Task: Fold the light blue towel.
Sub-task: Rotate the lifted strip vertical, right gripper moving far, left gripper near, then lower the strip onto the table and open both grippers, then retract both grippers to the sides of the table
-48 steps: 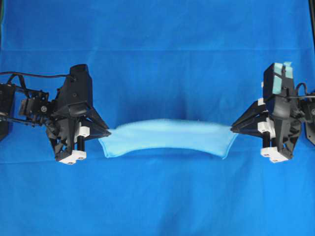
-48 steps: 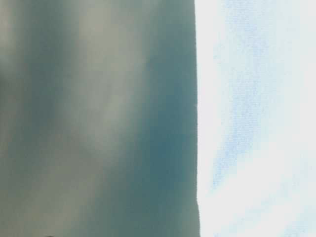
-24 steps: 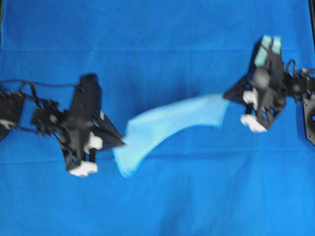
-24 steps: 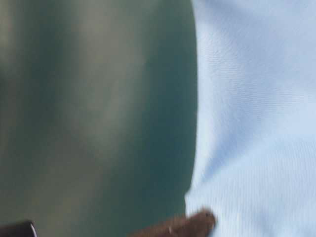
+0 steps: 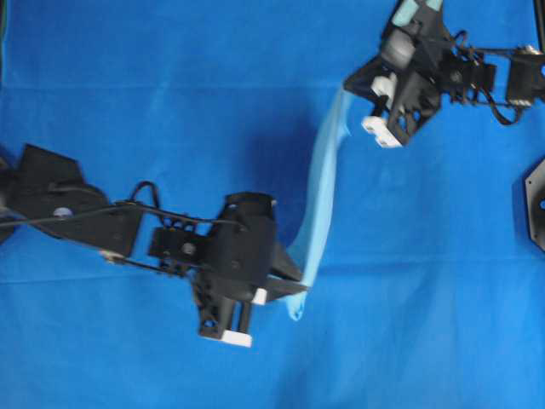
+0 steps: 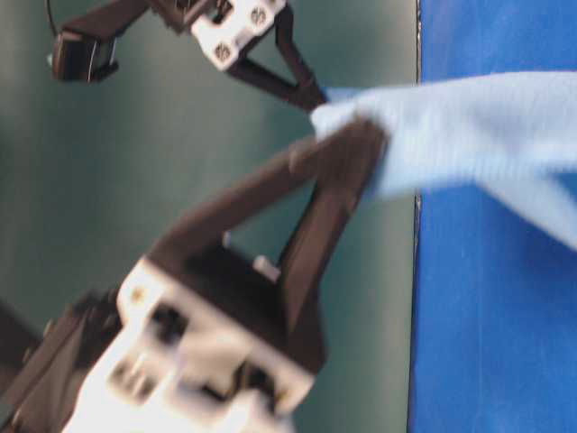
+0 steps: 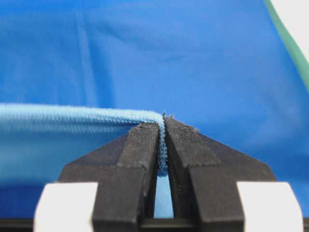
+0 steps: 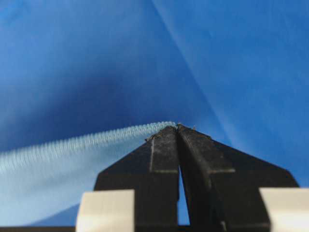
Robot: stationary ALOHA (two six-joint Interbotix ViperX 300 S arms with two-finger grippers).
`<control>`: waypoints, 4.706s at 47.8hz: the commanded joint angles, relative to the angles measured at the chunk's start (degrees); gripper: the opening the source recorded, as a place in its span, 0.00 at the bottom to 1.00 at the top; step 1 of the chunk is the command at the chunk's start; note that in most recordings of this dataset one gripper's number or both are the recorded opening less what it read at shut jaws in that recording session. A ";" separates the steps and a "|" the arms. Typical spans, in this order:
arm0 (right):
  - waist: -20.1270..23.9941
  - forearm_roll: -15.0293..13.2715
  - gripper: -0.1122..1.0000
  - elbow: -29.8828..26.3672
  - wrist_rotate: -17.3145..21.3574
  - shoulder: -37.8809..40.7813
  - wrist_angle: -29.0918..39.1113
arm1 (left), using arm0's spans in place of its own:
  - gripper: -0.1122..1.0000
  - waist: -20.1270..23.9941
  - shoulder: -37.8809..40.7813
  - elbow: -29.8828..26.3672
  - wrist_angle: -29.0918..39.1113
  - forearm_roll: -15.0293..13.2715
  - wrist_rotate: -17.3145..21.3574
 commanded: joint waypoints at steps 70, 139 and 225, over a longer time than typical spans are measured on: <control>-2.29 -1.93 0.11 -0.79 0.00 7.47 -3.96 | 0.11 -1.58 16.00 -7.56 -23.73 -1.49 -5.80; 1.76 -2.02 0.63 -8.79 0.26 16.44 -4.57 | 0.58 -3.25 3.25 9.93 -13.97 -1.32 -12.92; 0.44 -1.93 0.63 24.79 -0.62 -20.92 -25.49 | 0.62 17.31 -21.01 32.52 -30.59 -0.79 -4.04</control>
